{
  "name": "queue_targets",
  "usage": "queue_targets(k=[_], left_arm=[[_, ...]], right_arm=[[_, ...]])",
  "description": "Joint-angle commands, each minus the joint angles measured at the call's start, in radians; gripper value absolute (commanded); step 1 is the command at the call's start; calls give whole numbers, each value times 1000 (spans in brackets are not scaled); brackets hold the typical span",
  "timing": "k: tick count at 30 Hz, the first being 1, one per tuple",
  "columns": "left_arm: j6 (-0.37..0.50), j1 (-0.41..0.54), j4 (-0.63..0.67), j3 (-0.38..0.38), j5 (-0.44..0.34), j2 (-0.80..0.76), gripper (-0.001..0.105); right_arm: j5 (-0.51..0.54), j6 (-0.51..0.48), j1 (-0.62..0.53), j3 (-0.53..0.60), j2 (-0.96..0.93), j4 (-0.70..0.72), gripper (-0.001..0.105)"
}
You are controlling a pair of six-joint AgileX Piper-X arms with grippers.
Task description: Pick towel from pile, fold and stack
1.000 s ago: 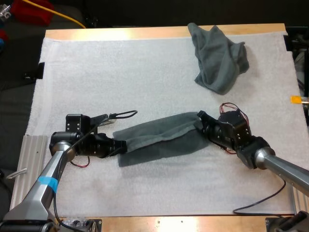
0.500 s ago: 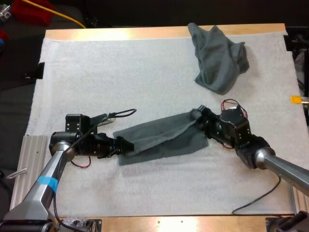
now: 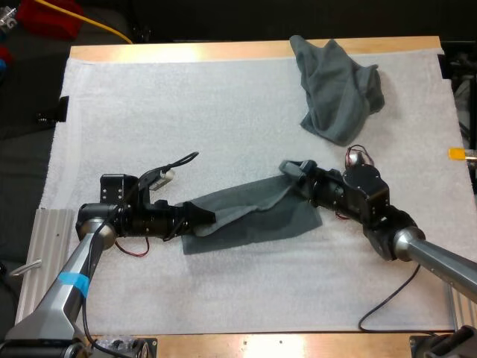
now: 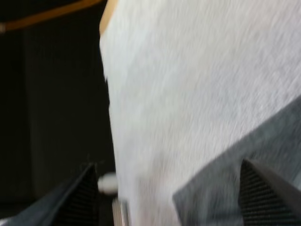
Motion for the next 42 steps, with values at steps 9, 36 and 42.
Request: queue_targets(k=[9, 36, 42], left_arm=[[-86, 102, -40, -5, 120, 1, 69], [-23, 131, 56, -5, 102, -208, 69], [25, 76, 166, -5, -50, -352, 69]], right_arm=[[-167, -21, -5, -7, -9, 16, 62], [45, -396, -5, -7, -262, 539, 62], [73, -458, -5, -7, -318, 662, 62]])
